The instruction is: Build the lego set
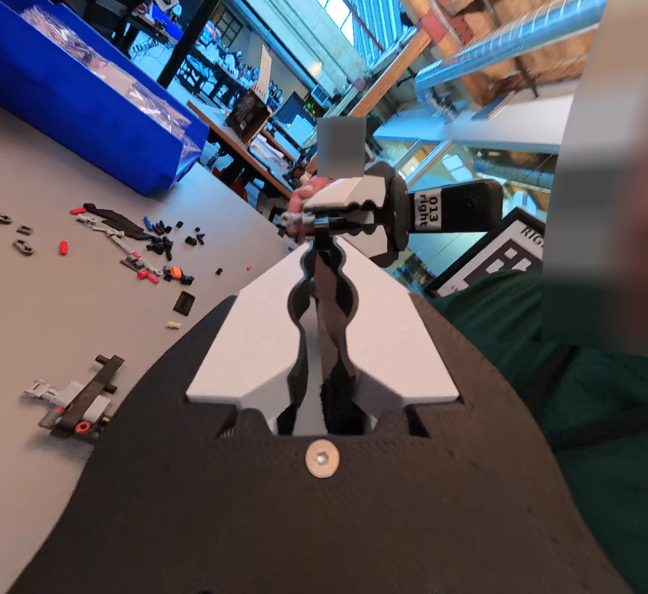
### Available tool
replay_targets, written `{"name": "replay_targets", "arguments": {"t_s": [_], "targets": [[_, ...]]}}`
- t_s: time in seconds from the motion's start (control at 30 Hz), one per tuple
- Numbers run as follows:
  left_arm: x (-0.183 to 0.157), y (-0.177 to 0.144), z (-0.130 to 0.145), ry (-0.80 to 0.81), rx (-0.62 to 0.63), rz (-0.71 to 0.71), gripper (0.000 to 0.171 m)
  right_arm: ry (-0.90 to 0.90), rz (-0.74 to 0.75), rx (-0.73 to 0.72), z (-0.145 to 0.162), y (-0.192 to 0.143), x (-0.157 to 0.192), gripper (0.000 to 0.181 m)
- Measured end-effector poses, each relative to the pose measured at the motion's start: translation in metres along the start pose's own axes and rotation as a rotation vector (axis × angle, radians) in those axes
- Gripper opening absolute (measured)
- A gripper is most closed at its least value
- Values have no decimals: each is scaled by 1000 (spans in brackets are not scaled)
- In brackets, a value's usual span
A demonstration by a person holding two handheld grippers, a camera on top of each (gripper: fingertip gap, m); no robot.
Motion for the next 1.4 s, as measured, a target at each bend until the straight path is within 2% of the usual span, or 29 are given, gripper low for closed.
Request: {"name": "replay_targets", "arguments": {"t_s": [0.03, 0.13, 0.3, 0.4, 0.5, 0.53, 0.57, 0.63, 0.73, 0.8, 0.87, 0.93, 1.07, 1.23, 1.33, 1.4], "targets": [[1, 0, -1, 13, -21, -8, 7, 41, -39, -2, 1, -1, 0, 8], [2, -4, -1, 188, -10, -95, 22, 223, -197, 15, 4, -3, 1, 8], [-1, -3, 7, 535, 126, -206, 30, 414, -463, 60, 12, -5, 5, 8], [0, 4, 19, 674, 259, -235, 29, 485, -643, 102, 12, -6, 14, 8], [0, 9, 31, 720, 344, -227, 14, 505, -730, 156, 16, -2, 17, 8], [2, 9, 32, 718, 353, -237, 14, 511, -736, 161, 17, 0, 16, 8], [4, 8, 29, 701, 333, -249, 14, 528, -718, 156, 17, 3, 13, 10], [6, 6, 19, 577, 224, -255, 14, 548, -616, 139, 16, 8, -2, 26], [10, -3, 2, 347, -1, -225, 14, 459, -390, 60, 10, 2, -24, 24], [12, -8, -5, 227, -111, -186, 14, 354, -253, 49, 8, 1, -24, 25], [16, -9, -5, 167, -160, -176, 14, 271, -130, 65, 8, 6, -20, 31], [17, -8, -7, 136, -208, -168, 14, 234, -49, 72, 9, 12, -15, 25], [18, -6, -10, 85, -270, -161, 14, 164, 45, 81, 10, 19, -9, 12], [17, -6, -8, 30, -290, -156, 13, 96, 130, 68, 9, 22, -14, 6], [17, -7, -8, 35, -308, -159, 14, 177, 87, 53, 11, 23, -14, 6], [16, -9, -10, 75, -314, -171, 21, 269, 34, 19, 11, 21, -16, 6]]}}
Point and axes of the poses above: each gripper's, where its closed fingertips meet, y out along the fingers, z out of its underside, x = y × z across the jaws, the point moved 3 cm from there along -y, back along the fingers, and after that the axes turned 9 degrees about -x, right-handed, at the moved point
